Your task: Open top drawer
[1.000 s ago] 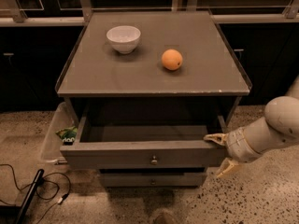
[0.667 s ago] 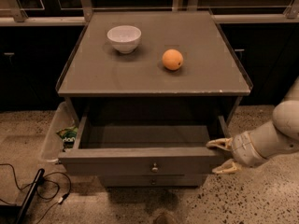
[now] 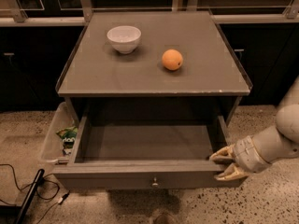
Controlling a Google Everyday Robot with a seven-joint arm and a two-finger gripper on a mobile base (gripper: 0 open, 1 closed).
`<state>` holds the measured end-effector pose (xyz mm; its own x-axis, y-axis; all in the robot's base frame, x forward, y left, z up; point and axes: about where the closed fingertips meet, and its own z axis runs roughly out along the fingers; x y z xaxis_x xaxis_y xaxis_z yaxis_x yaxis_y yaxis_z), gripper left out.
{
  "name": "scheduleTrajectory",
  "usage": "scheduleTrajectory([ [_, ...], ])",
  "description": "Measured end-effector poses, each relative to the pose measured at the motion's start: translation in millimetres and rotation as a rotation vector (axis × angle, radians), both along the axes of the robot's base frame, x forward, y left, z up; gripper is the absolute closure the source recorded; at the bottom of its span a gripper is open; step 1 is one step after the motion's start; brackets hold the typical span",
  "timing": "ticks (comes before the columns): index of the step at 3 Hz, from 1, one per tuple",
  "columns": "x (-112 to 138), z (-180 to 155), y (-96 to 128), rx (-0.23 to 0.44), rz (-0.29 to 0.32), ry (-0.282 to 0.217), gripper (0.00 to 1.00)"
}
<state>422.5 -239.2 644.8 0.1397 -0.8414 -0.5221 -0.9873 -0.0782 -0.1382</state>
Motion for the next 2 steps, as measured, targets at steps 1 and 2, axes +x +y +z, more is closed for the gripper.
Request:
scheduleTrajectory([
  [1,0.0,0.0,0.0,0.000,0.000,0.000,0.81],
  [2,0.0,0.0,0.0,0.000,0.000,0.000,0.58],
])
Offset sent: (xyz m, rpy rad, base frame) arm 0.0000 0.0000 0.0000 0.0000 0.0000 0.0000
